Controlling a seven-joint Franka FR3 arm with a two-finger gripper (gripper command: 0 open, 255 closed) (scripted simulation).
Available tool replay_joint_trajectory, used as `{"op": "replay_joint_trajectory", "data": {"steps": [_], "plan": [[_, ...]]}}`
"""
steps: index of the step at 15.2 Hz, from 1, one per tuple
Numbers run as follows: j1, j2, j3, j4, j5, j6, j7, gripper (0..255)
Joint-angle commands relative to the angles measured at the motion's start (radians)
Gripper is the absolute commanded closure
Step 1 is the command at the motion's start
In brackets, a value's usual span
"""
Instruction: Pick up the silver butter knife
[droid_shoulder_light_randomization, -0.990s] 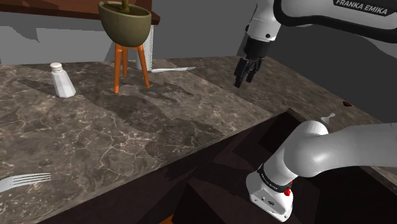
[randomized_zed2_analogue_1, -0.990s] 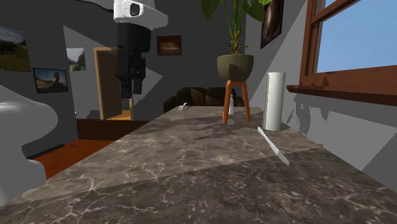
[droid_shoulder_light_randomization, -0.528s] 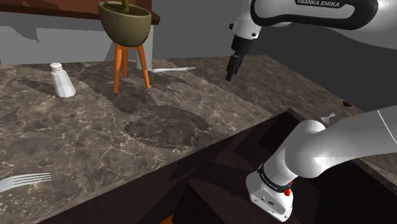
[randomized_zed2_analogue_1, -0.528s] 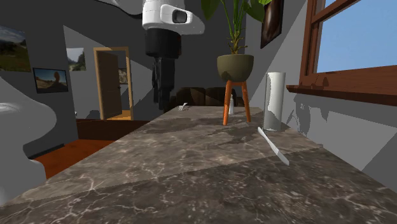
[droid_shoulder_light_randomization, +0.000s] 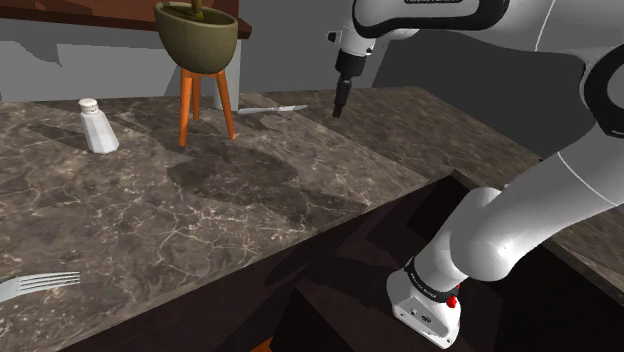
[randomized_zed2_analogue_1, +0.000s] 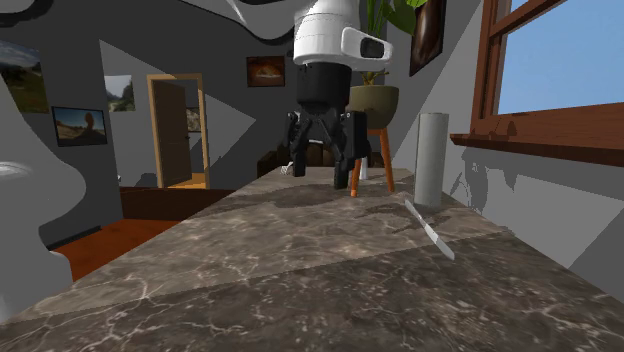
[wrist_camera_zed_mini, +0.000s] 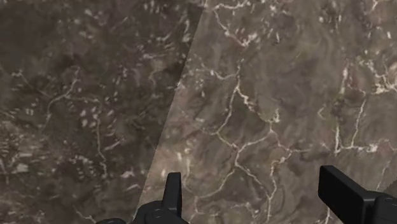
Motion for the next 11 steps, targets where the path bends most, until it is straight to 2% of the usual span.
{"op": "replay_joint_trajectory", "data": {"steps": [1,6,11], "plan": [[0.011,0.083,-0.016,0.071,0.015,0.021,-0.102,0],[0.027,0.267,-0.020,0.246,0.066,0.045,-0.320,0],[0.027,0.445,0.006,0.447,0.113,0.038,-0.514,0]]}}
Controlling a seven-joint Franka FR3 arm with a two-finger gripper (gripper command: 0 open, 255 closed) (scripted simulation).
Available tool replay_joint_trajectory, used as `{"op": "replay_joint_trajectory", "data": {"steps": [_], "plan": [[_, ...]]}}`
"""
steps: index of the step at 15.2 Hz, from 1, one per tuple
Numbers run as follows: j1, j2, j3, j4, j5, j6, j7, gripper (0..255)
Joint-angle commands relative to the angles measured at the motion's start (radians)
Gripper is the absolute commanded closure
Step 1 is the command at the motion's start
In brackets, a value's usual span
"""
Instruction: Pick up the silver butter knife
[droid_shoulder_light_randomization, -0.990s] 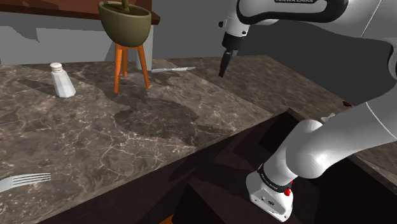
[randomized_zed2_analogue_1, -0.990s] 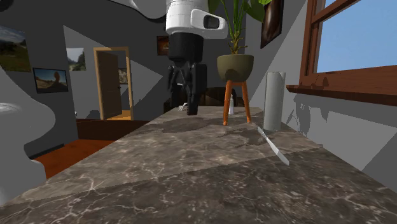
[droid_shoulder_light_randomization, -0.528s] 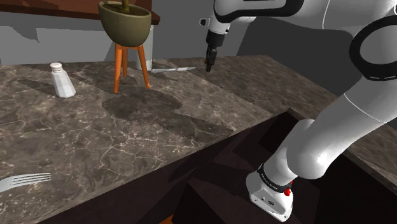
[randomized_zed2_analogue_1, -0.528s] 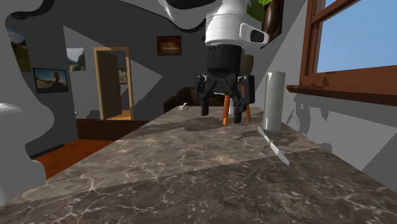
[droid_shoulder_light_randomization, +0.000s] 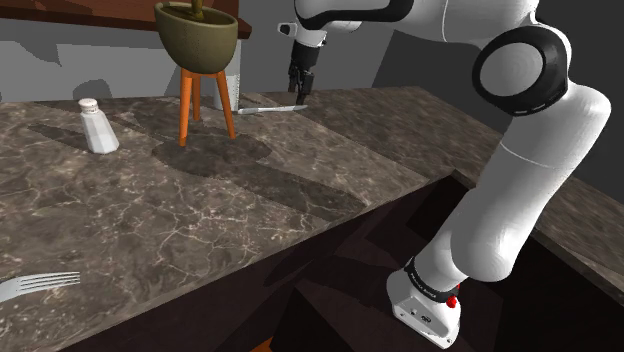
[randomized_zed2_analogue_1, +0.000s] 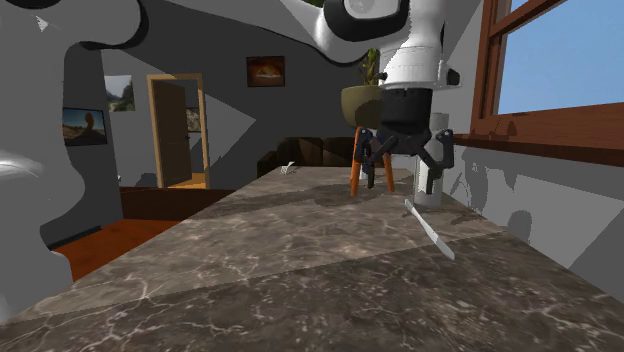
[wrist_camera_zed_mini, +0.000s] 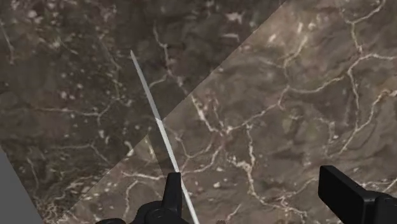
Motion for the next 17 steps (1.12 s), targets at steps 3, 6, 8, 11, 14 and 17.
{"op": "replay_joint_trajectory", "data": {"steps": [3,6,8,11,14,17], "plan": [[-0.003,0.135,0.032,0.167,0.029,-0.018,-0.146,0],[-0.005,0.211,0.054,0.270,0.039,-0.037,-0.215,0],[-0.004,0.212,0.055,0.244,0.040,-0.010,-0.217,0],[-0.003,0.215,0.055,0.208,0.041,0.028,-0.220,0],[-0.003,0.219,0.056,0.179,0.043,0.061,-0.222,0],[-0.002,0.219,0.056,0.179,0.042,0.061,-0.222,255]]}}
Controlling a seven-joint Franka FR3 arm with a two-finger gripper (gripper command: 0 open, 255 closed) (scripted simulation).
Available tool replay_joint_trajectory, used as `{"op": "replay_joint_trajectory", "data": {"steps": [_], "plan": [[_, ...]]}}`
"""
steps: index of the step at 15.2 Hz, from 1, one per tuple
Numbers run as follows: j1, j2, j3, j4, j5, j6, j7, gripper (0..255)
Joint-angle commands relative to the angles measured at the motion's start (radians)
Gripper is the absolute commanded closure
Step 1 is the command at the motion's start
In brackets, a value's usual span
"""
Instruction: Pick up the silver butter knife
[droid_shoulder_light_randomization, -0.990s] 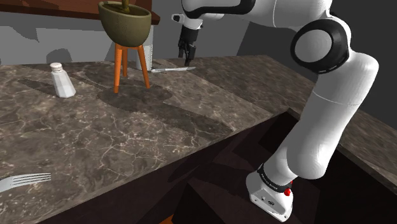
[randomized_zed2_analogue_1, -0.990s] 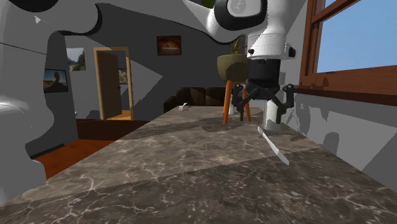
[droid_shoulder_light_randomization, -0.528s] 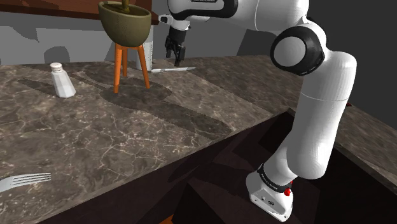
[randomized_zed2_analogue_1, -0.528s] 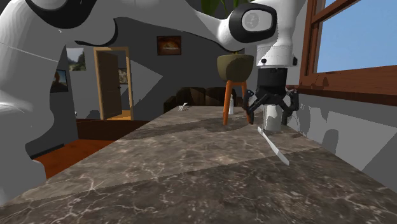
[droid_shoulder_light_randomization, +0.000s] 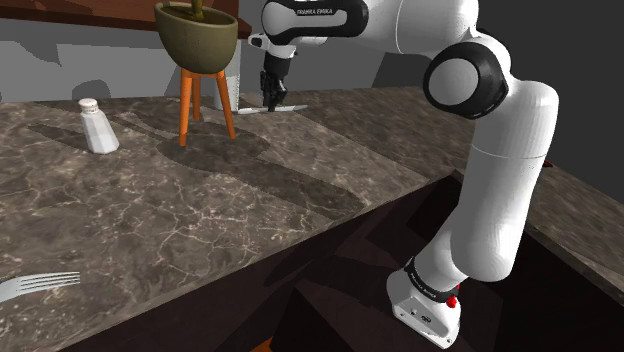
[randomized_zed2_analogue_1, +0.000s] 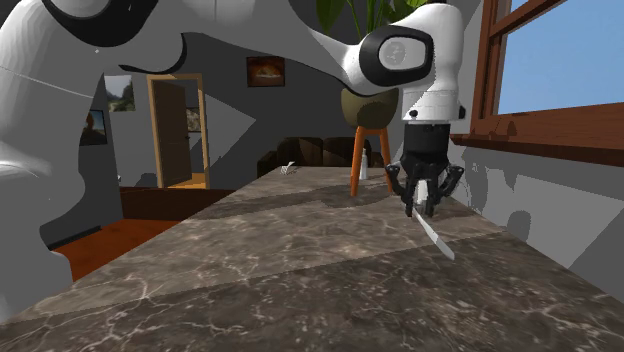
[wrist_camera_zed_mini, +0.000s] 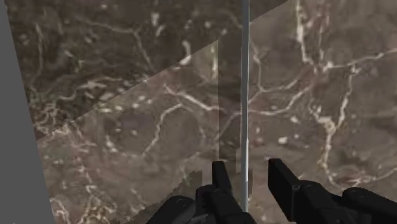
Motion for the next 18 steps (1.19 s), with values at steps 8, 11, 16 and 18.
{"op": "replay_joint_trajectory", "data": {"steps": [8,11,16,18], "plan": [[0.000,0.001,0.000,0.000,0.000,0.001,-0.001,255],[-0.001,-0.004,-0.001,0.033,-0.002,-0.037,0.002,255],[-0.003,-0.007,-0.002,0.096,-0.003,-0.102,0.007,255],[-0.005,-0.006,-0.002,0.124,-0.004,-0.129,0.008,255]]}}
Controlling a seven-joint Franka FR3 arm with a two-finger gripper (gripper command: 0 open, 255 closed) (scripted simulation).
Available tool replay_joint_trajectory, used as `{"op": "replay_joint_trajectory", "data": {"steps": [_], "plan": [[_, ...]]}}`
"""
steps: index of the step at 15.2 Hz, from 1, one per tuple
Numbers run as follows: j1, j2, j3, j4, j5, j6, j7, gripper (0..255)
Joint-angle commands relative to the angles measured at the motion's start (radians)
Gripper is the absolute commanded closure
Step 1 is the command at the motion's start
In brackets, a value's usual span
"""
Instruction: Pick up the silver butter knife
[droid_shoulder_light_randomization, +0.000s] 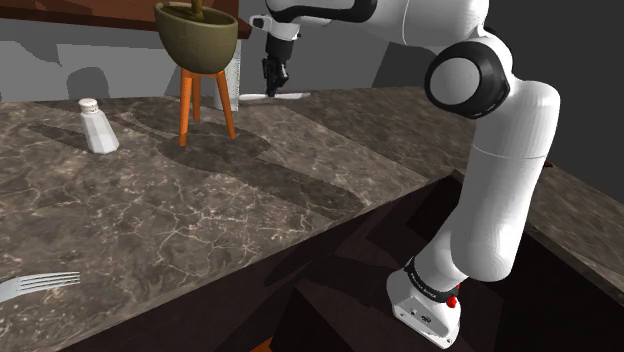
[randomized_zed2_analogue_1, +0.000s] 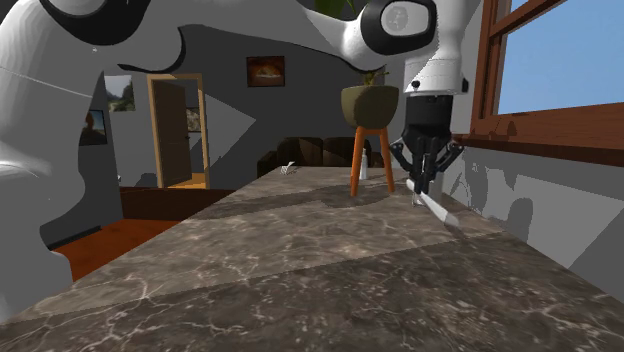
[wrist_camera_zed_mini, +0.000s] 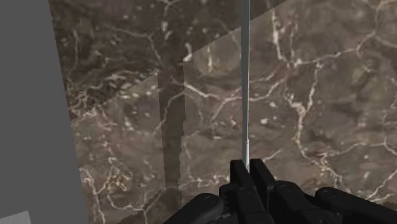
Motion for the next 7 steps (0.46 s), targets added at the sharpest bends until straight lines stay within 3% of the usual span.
{"op": "replay_joint_trajectory", "data": {"steps": [1,7], "plan": [[-0.001,0.001,0.000,0.029,0.000,-0.028,0.002,255],[-0.004,0.008,-0.001,0.095,0.000,-0.087,0.005,255]]}}
